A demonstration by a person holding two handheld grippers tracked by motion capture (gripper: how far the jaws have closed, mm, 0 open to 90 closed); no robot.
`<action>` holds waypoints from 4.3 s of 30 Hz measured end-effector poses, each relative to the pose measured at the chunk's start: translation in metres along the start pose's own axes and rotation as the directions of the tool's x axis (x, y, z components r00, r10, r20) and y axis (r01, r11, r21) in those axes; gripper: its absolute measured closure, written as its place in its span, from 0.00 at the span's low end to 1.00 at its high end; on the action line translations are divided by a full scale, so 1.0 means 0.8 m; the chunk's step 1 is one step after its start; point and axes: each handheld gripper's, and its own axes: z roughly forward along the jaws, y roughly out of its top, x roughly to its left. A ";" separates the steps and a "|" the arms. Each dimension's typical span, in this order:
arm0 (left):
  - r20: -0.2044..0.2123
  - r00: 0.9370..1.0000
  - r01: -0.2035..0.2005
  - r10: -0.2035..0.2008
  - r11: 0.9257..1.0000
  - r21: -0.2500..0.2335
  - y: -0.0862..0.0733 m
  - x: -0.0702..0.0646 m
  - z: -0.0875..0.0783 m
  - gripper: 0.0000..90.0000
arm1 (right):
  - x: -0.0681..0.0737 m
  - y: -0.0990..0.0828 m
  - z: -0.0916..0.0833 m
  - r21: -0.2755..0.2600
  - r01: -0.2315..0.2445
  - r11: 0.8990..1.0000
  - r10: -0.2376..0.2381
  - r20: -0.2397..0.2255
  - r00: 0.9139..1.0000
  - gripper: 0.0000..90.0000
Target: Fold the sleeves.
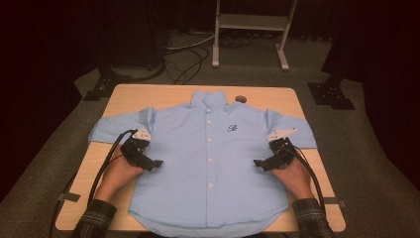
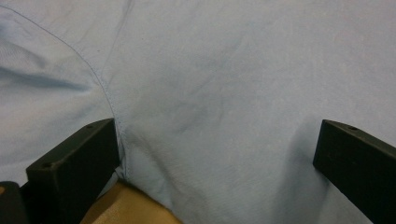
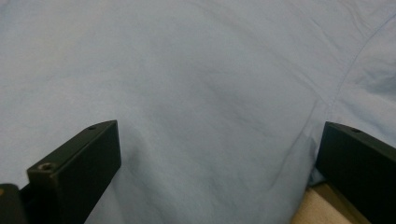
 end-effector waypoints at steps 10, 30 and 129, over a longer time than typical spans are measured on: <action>-0.002 1.000 -0.002 0.002 1.000 0.024 -0.002 -0.004 -0.004 0.00 | 0.010 0.000 0.000 0.012 0.012 1.000 -0.012 -0.001 1.000 0.00; -0.003 1.000 0.000 0.000 0.999 0.036 -0.019 -0.016 -0.020 0.00 | 0.042 -0.010 -0.007 0.012 0.003 1.000 -0.003 -0.032 0.999 0.00; 0.106 0.985 -0.123 0.134 0.987 -0.102 -0.049 -0.126 -0.028 0.00 | 0.103 0.048 0.044 -0.009 0.040 0.999 -0.041 -0.066 0.997 0.00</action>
